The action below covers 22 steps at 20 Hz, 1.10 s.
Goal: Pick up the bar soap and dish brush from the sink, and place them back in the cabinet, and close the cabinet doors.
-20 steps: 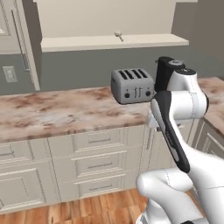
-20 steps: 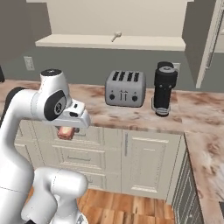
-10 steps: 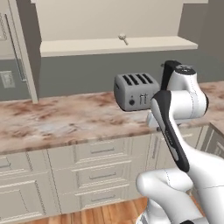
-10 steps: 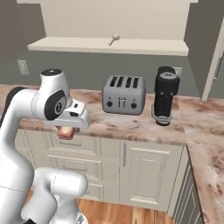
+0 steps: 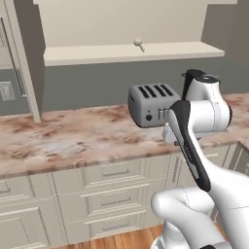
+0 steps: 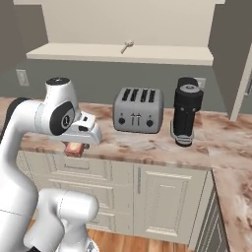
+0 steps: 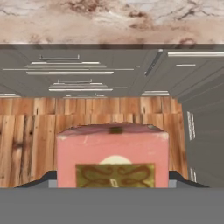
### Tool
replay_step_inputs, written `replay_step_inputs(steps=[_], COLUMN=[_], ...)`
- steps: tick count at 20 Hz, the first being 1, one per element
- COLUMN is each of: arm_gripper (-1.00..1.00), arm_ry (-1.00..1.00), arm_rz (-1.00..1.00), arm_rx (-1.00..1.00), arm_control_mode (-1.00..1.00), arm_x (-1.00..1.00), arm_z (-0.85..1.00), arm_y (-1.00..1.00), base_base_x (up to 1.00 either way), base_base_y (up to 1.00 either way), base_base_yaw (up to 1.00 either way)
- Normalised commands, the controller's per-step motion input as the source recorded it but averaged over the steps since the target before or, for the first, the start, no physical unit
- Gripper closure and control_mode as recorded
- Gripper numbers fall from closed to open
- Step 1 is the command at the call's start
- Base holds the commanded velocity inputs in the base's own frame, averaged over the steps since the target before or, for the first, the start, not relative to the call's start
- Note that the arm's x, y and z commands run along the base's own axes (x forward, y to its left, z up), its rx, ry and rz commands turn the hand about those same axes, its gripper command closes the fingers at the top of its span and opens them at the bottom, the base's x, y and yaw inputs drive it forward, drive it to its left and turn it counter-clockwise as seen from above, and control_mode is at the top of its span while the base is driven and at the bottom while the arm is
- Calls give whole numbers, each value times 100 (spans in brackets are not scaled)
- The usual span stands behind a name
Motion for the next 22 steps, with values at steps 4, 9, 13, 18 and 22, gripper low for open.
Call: replay_step_inputs(steps=[4, 9, 13, 18, 22], arm_gripper=[100, 100, 100, 100, 100], arm_ry=[0, 0, 0, 0, 0], arm_rz=[0, 0, 0, 0, 0], arm_rx=[0, 0, 0, 0, 0], arm_control_mode=[100, 100, 100, 100, 100], arm_x=[0, 0, 0, 0, 0], arm_z=[0, 0, 0, 0, 0], arm_y=[0, 0, 0, 0, 0], base_base_x=[35, 34, 24, 15, 25], base_base_y=[-9, -12, -38, -44, 1], base_base_yaw=[0, 0, 0, 0, 0])
